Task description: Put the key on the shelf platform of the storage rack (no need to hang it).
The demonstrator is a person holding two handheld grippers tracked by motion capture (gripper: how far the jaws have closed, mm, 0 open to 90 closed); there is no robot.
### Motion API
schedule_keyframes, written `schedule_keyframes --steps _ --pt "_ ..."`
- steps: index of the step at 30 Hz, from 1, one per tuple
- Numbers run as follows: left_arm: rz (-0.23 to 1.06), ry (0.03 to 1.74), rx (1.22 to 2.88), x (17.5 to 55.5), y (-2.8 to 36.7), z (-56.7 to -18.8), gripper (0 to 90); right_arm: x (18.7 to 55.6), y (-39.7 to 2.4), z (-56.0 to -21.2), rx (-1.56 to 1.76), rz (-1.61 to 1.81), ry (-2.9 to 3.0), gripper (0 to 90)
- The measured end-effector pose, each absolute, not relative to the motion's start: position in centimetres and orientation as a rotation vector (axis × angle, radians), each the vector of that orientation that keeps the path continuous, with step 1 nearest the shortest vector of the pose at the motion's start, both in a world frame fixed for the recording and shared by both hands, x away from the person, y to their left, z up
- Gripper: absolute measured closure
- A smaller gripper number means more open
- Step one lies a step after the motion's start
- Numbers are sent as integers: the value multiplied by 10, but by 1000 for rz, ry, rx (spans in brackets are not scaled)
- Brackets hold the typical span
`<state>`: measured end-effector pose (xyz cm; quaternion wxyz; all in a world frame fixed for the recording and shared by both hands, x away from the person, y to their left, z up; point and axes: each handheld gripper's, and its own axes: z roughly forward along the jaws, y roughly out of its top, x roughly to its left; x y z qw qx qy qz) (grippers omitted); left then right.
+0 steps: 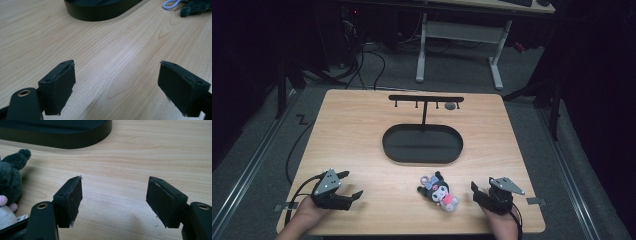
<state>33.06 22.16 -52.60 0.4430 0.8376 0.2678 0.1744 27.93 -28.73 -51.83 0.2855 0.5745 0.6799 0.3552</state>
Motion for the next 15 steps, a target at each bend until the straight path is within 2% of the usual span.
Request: schedule_keyframes --steps 15 --pt "424 669 2075 332 222 -526 154 276 -287 -520 1548 948 1811 322"
